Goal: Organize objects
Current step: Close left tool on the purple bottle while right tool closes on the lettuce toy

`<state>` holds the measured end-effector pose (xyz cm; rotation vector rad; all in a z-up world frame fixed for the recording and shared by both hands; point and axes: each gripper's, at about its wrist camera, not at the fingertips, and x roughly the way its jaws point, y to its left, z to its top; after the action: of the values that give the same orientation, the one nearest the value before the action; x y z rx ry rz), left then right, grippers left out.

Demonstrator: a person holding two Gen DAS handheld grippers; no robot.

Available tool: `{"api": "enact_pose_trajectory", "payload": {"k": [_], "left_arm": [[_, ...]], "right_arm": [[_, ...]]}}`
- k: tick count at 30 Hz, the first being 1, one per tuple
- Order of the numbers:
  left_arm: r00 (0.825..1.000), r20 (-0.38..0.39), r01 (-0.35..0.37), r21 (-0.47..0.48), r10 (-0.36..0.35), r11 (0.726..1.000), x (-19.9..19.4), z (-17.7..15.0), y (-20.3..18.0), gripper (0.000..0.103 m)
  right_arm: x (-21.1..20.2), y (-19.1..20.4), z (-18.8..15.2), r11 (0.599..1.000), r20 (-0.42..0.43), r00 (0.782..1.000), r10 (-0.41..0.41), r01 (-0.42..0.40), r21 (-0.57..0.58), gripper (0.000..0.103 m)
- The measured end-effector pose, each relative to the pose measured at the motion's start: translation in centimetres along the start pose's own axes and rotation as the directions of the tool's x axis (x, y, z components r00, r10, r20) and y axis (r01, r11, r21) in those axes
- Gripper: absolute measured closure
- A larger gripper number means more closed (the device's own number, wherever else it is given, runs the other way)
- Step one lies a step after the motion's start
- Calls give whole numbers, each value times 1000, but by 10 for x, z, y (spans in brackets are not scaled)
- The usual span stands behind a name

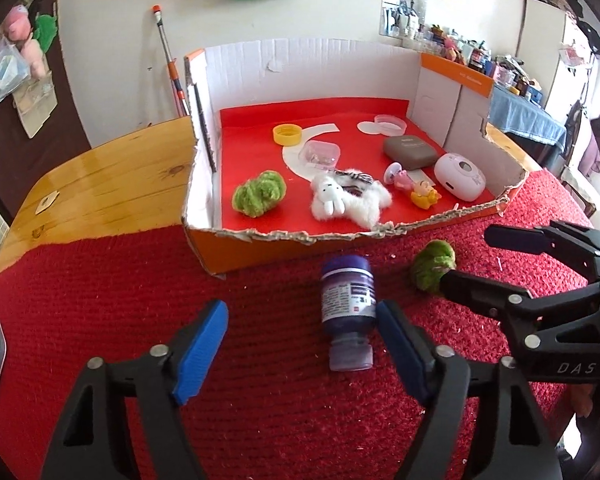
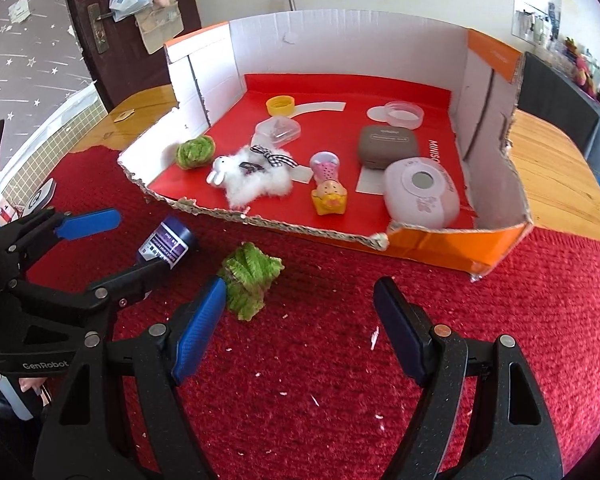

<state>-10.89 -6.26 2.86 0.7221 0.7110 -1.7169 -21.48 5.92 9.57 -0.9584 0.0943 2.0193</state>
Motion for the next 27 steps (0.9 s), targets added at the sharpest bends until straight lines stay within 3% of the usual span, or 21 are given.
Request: {"api": "enact_pose_trajectory", "payload": {"k": [8, 12, 14, 18, 27], "left_arm": [[997, -39, 63, 33, -62, 997, 8, 2, -2, 47], [995, -49, 86, 33, -84, 996, 11, 2, -2, 57], [994, -49, 101, 31, -99, 994, 10, 2, -3, 62], [990, -51, 135, 30, -133, 990, 9, 2, -4, 73], [989, -26, 146, 23, -146, 989, -1, 2, -4, 73]], "right_arm": [[7, 5, 4, 998, -5, 999, 52, -52, -35, 29], [12, 8, 5, 996, -16, 997, 70, -70, -50, 45], [13, 10, 6, 996, -10, 998, 60, -60, -63, 47], [13, 14, 6, 995, -2, 998, 69, -69, -79, 67], [3, 22, 3, 991, 33, 997, 66, -62, -117, 71]]}}
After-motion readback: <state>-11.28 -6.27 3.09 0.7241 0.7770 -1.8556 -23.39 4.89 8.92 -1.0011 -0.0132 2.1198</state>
